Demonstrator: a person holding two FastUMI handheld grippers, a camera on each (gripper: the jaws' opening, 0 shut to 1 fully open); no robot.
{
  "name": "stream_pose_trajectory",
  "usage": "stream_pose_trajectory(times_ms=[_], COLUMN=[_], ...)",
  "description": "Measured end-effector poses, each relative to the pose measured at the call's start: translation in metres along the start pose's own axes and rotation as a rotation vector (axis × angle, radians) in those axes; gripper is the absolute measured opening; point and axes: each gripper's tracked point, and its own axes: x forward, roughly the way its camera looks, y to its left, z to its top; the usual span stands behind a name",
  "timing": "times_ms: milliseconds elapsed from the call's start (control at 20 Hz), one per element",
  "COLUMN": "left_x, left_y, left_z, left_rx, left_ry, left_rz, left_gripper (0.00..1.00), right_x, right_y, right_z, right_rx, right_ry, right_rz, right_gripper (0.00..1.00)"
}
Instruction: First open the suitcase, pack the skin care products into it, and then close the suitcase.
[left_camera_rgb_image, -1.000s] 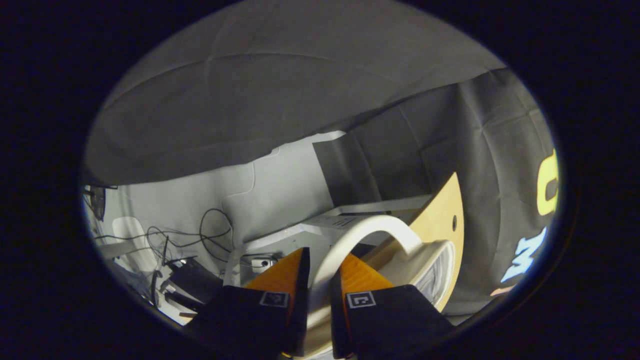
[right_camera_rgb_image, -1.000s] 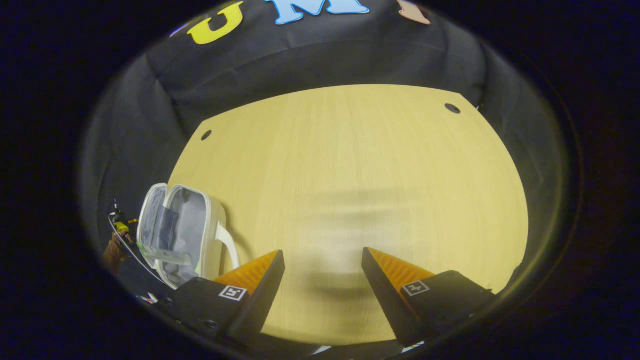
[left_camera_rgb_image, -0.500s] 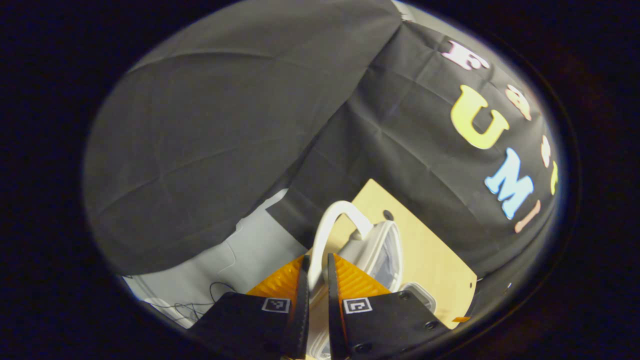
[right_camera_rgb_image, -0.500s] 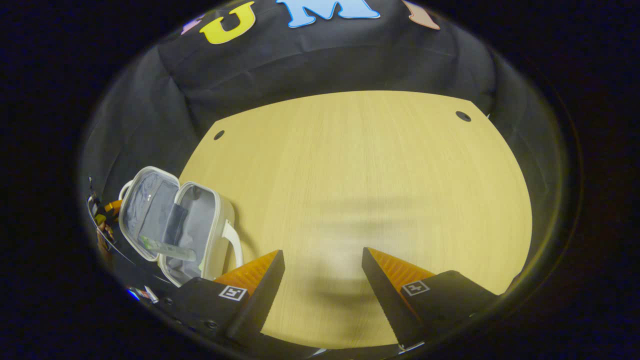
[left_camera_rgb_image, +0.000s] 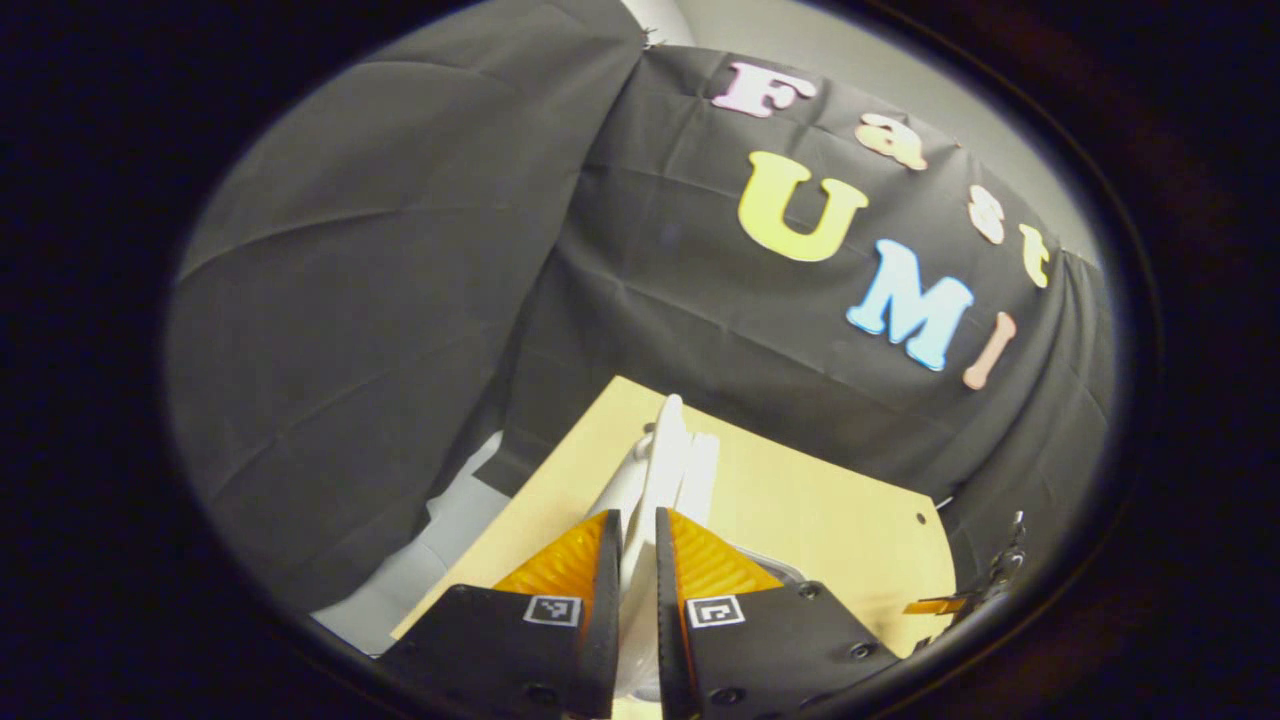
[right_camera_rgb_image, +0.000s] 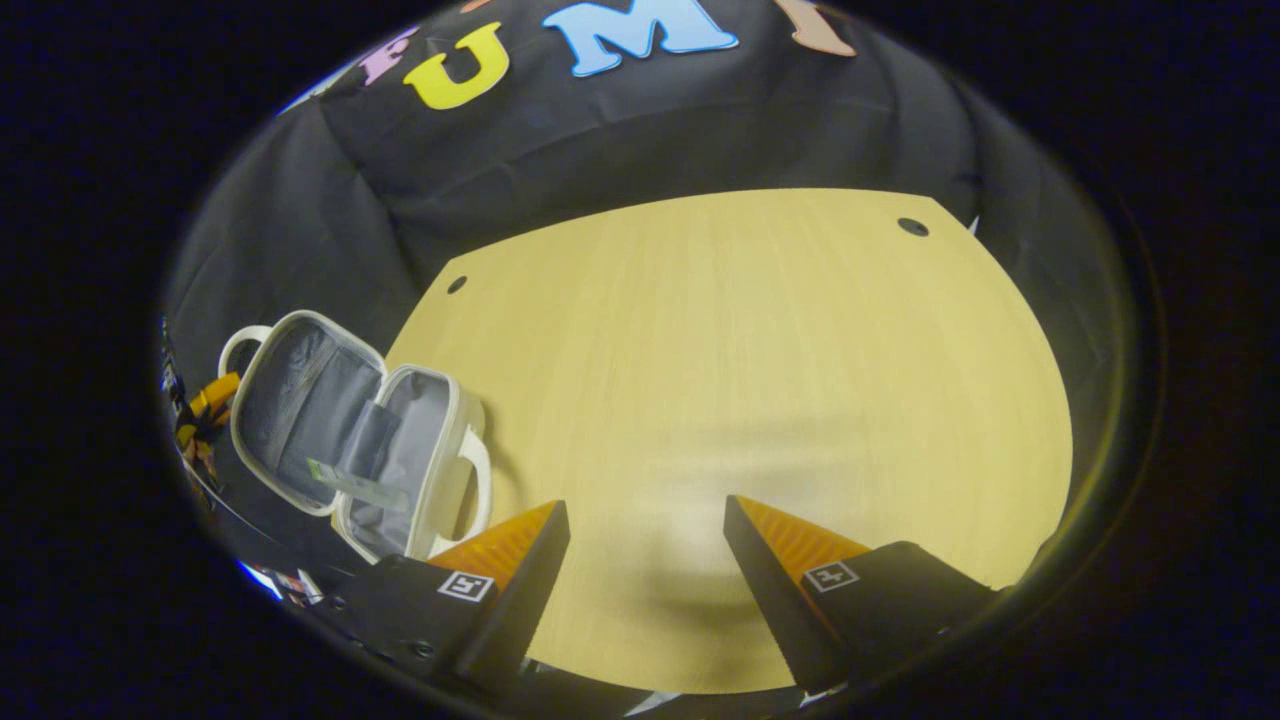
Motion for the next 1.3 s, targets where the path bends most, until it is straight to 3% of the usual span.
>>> stream_pose_trajectory(times_ms=[150, 300, 550, 700, 850, 1000, 1100, 1150, 1200, 1300], left_x=[-0.006, -0.012, -0.002, 0.016, 0.041, 0.051, 0.05, 0.051, 0.053, 0.058], left_y=[-0.047, -0.107, -0.206, -0.244, -0.272, -0.277, -0.282, -0.288, -0.303, -0.331], left_z=[-0.021, -0.046, -0.163, -0.282, -0.339, -0.345, -0.326, -0.317, -0.308, -0.286], left_rx=[0.029, -0.021, 0.003, 0.119, 0.309, 0.395, 0.433, 0.427, 0.405, 0.386], left_ry=[0.011, 0.051, 0.219, 0.425, 0.484, 0.459, 0.394, 0.362, 0.337, 0.275], left_rz=[-0.034, -0.122, -0.249, -0.223, -0.162, -0.06, 0.0, 0.011, 0.011, 0.017], left_gripper=[0.24, 0.24, 0.26, 0.27, 0.28, 0.24, 0.28, 0.43, 0.5, 0.51], right_x=[-0.011, -0.018, -0.032, -0.045, -0.06, -0.074, -0.084, -0.09, -0.095, -0.106], right_y=[-0.023, -0.042, -0.067, -0.085, -0.11, -0.139, -0.156, -0.164, -0.172, -0.182], right_z=[-0.001, -0.002, -0.009, -0.014, -0.017, -0.021, -0.02, -0.017, -0.012, 0.01], right_rx=[0.043, 0.076, 0.127, 0.155, 0.18, 0.18, 0.179, 0.169, 0.15, 0.079], right_ry=[-0.026, -0.043, -0.072, -0.08, -0.101, -0.116, -0.134, -0.146, -0.16, -0.204], right_rz=[-0.011, -0.019, -0.015, -0.021, -0.036, -0.058, -0.069, -0.078, -0.088, -0.115], right_gripper=[0.96, 0.95, 0.96, 0.95, 0.95, 0.95, 0.95, 0.95, 0.95, 0.95])
